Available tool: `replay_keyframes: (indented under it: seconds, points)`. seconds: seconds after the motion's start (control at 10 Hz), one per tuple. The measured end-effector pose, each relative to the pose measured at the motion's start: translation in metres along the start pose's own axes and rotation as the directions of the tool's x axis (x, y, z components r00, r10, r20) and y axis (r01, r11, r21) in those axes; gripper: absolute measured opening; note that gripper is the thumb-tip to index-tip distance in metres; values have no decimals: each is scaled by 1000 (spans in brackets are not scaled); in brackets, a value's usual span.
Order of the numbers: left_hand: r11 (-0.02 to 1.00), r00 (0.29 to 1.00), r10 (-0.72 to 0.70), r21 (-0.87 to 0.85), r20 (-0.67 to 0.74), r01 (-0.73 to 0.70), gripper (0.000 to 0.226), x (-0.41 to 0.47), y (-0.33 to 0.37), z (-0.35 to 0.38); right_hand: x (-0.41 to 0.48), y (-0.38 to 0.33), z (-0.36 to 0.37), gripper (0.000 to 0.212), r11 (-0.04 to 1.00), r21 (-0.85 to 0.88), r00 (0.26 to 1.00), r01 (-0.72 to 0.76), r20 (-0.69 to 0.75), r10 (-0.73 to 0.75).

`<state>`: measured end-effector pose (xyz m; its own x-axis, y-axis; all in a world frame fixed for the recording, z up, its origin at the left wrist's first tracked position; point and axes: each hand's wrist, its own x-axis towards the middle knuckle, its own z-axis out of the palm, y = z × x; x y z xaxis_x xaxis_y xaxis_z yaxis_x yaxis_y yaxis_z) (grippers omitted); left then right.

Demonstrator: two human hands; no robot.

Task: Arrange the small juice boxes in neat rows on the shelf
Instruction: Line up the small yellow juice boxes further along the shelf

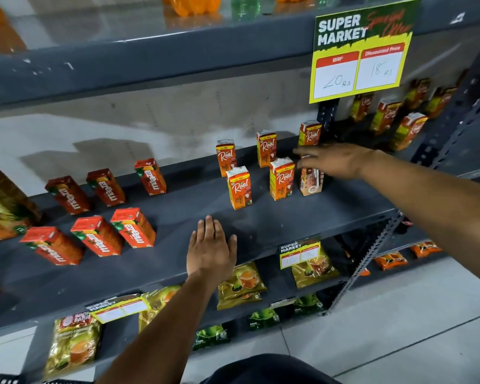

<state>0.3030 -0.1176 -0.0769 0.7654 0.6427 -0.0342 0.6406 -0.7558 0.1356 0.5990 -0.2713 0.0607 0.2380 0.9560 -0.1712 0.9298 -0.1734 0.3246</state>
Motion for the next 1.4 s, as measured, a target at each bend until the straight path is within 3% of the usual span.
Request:
replay_keyframes:
  seconds: [0.1, 0.2, 0.3, 0.4, 0.6, 0.7, 0.8, 0.9, 1.1, 1.3, 1.4]
  points:
    - [1000, 1000, -2, 9, -1, 2, 69, 0, 0, 1, -1, 4, -6, 55, 1000, 26, 1000, 1, 13, -1]
    - [1000, 1000, 0, 12, -5, 0, 70, 0, 0, 2, -3, 8, -6, 40, 993, -76, 992, 85, -81, -91]
    - [1000, 1000, 2, 22, -11, -2, 69, 0, 0, 2, -1, 12, -7, 52, 992, -35, 979, 118, -165, -122]
    - [1000, 1000, 3, 20, -14, -3, 69, 0, -1, 3, 3, 8, -9, 50, 989, 134, 990, 70, -130, -53]
    - [1000, 1000, 2, 22, -17, -1, 70, 0, 0, 3, 6, 15, -11, 38, 916, 351, 981, -195, 64, 184]
    - [1000, 1000, -1, 20, -17, 1, 70, 0, 0, 3, 5, 21, -12, 56, 916, 311, 966, -255, 130, 225]
    - [1000, 1000, -2, 19, -21, 3, 70, -1, 0, 3, 4, 19, -12, 61, 913, 337, 973, -231, 99, 210]
    - [1000, 1000, -5, 16, -19, 5, 70, 0, 0, 4, 11, 14, -10, 50, 899, 361, 969, -246, 92, 228]
    - [1000, 1000, -4, 16, -25, 4, 70, 0, -1, 4, 16, 4, -6, 58, 857, 363, 929, -367, 97, 357]
    - [1000, 999, -7, 14, -34, 8, 71, -1, 0, 4, 12, 0, -4, 83, 806, 413, 906, -423, 192, 377]
    - [1000, 999, -7, 9, -32, 7, 70, 0, 0, 4, 8, -6, -10, 91, 786, 449, 903, -424, 150, 402]
